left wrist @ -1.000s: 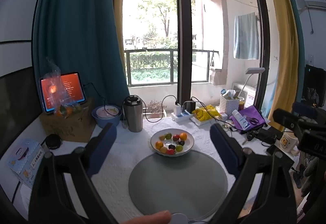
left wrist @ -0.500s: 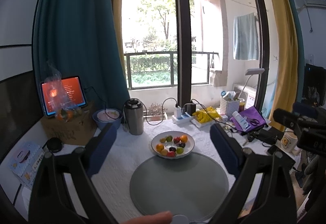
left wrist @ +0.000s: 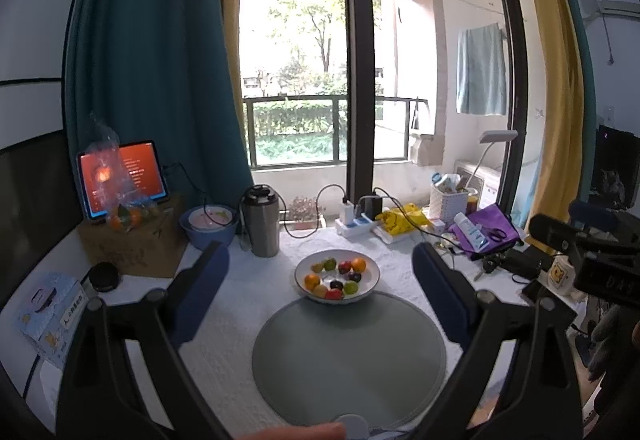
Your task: Organize fruits
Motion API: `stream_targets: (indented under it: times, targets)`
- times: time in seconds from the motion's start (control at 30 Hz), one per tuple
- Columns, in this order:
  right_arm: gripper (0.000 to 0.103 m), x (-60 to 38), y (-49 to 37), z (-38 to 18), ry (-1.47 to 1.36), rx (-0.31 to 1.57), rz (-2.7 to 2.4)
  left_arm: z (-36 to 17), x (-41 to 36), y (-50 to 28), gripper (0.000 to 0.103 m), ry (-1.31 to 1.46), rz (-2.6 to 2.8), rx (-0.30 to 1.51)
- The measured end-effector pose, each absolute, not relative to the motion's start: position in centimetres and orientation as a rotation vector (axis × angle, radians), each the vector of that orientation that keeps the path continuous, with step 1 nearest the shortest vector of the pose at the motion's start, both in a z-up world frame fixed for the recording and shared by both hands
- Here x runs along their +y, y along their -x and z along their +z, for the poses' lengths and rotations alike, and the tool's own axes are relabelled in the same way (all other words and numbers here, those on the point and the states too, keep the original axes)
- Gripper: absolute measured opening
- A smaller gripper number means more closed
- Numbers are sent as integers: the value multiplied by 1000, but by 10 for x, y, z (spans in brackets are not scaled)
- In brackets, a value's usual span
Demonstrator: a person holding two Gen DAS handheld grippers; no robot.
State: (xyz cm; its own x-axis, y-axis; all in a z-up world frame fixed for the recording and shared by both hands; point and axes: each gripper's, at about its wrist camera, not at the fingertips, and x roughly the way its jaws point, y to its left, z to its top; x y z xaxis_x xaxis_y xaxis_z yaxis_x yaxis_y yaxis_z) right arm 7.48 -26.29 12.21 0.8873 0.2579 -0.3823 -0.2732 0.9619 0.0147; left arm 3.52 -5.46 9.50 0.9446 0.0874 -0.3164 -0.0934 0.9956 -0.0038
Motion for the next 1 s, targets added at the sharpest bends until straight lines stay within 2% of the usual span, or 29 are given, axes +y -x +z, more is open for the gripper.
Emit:
stream_targets:
  times: [1.0]
  targets:
    - [88,-252,-80,109,51,423,313,82,-55,-37,94,31,81,343]
